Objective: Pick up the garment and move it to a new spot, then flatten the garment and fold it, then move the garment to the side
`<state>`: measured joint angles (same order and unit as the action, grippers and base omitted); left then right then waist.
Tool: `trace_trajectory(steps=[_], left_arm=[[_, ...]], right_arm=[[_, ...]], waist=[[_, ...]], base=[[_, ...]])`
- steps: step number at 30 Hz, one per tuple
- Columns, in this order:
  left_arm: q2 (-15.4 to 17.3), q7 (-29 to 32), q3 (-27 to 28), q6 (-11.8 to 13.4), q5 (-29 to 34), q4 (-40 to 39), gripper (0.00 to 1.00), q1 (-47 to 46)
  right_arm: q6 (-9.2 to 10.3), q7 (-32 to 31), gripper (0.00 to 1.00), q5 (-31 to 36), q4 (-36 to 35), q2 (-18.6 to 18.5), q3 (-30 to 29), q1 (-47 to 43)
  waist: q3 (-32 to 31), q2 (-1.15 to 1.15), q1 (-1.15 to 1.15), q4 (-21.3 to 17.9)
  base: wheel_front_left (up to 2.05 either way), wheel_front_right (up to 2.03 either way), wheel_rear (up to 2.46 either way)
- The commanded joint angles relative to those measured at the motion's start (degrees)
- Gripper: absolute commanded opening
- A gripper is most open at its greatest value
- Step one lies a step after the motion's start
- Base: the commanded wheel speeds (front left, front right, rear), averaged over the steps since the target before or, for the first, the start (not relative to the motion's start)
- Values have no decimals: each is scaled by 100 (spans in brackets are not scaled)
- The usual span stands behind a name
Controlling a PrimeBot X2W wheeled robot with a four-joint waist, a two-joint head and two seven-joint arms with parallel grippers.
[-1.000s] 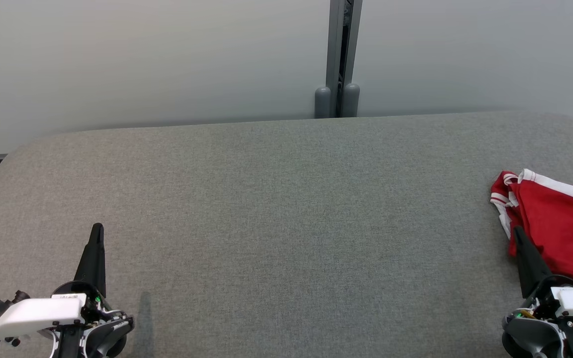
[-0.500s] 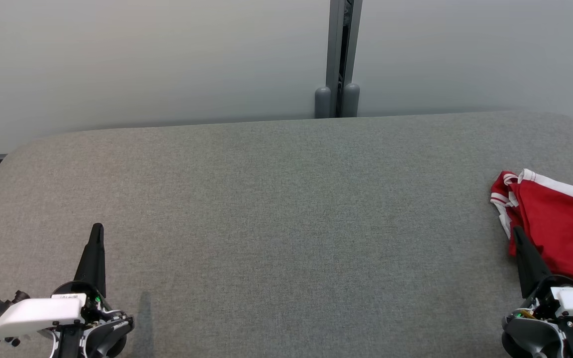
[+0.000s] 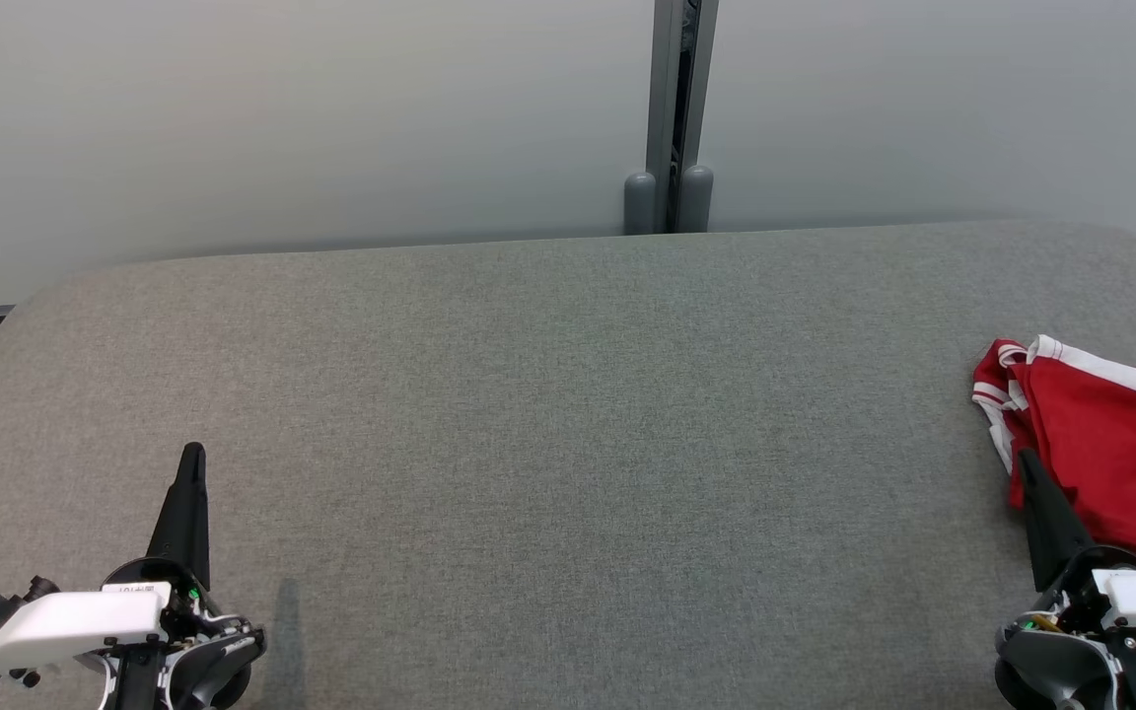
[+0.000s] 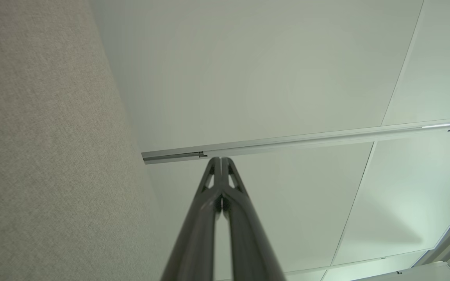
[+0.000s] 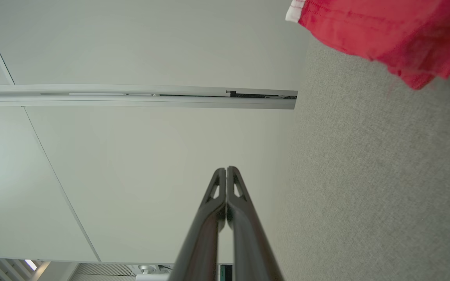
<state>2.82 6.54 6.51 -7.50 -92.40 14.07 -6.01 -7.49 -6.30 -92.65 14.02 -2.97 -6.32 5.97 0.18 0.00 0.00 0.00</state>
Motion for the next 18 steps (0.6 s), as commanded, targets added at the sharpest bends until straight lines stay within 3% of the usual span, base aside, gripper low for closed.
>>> trace_trajectory(steps=[1,18], left_arm=[[10,18,28,-17,-2,5,0,-50],[9,21,29,-17,1,4,0,-50]], right_arm=[[0,-25,0,14,15,-11,-7,55],[0,-29,0,23,15,-9,-12,56]], waist=[[0,0,0,0],[0,0,0,0]], base=[[0,0,0],[0,0,0]])
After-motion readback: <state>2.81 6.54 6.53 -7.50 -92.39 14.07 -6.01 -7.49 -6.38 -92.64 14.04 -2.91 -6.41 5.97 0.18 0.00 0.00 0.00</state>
